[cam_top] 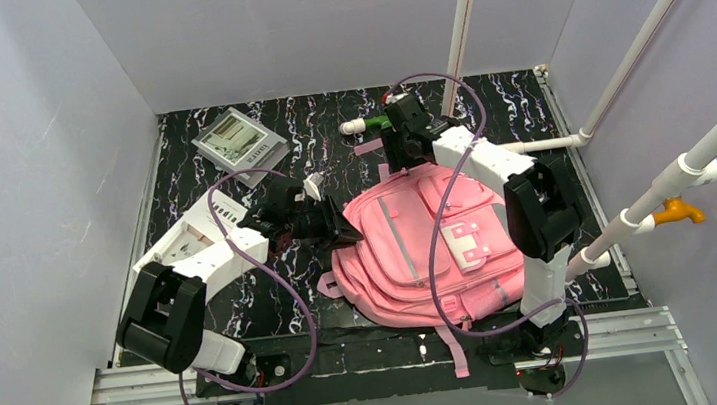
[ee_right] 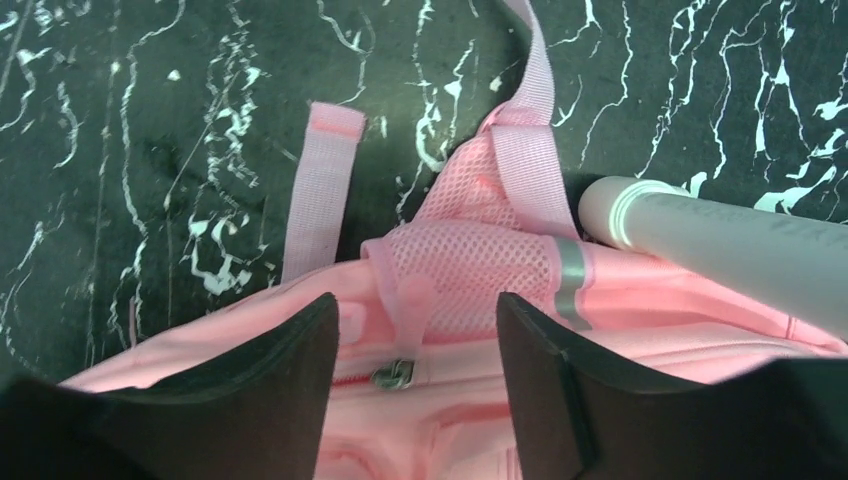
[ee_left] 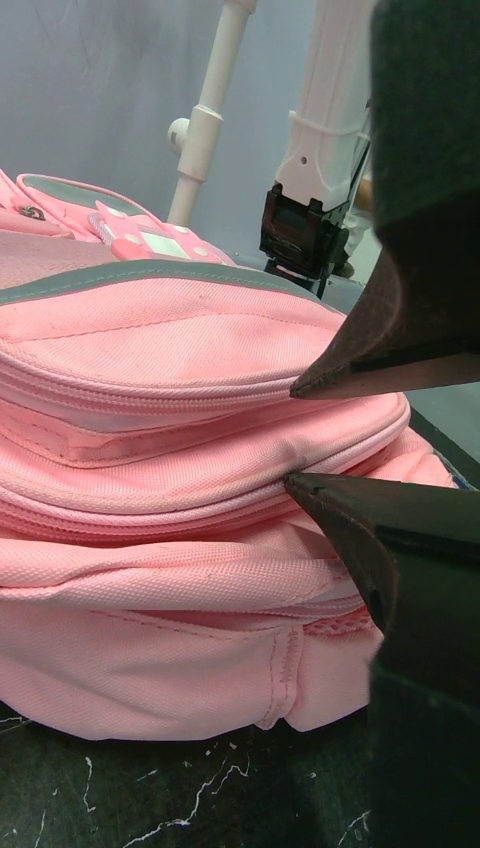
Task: Pack the student bag
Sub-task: Zip the student bag at the center of the board.
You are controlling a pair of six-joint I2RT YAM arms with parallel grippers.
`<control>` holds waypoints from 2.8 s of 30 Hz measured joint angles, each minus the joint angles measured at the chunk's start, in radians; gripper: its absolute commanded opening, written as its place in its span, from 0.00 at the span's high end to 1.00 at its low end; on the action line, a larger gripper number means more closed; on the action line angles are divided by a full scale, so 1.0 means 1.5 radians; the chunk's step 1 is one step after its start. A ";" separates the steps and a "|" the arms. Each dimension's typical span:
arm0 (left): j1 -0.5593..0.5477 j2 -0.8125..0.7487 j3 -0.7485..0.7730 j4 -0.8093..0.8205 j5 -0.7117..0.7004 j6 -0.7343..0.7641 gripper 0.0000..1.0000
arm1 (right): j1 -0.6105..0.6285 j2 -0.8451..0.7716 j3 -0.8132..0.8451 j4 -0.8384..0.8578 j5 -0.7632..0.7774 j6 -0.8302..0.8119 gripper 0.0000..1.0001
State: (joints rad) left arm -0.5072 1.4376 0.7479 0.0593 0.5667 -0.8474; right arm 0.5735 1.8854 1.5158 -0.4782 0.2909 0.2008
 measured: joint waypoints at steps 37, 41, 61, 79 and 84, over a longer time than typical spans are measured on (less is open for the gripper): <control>0.040 -0.053 -0.004 -0.049 0.014 0.035 0.51 | -0.028 -0.028 -0.059 0.078 -0.093 -0.004 0.93; 0.049 -0.080 -0.016 -0.062 0.017 0.042 0.51 | -0.037 -0.043 -0.083 0.100 -0.098 0.030 0.67; 0.054 -0.101 -0.049 -0.076 0.038 0.043 0.49 | -0.160 -0.079 -0.237 0.360 -0.500 0.095 0.64; 0.093 -0.159 -0.058 -0.137 0.048 0.077 0.47 | -0.169 -0.041 -0.195 0.293 -0.508 0.001 0.64; 0.099 -0.159 -0.060 -0.146 0.049 0.083 0.35 | -0.163 -0.029 -0.184 0.279 -0.507 -0.013 0.75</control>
State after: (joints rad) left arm -0.3580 1.1984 0.6586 -0.1593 0.6407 -0.7231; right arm 0.3294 1.8420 1.2400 -0.0593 -0.4694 0.1806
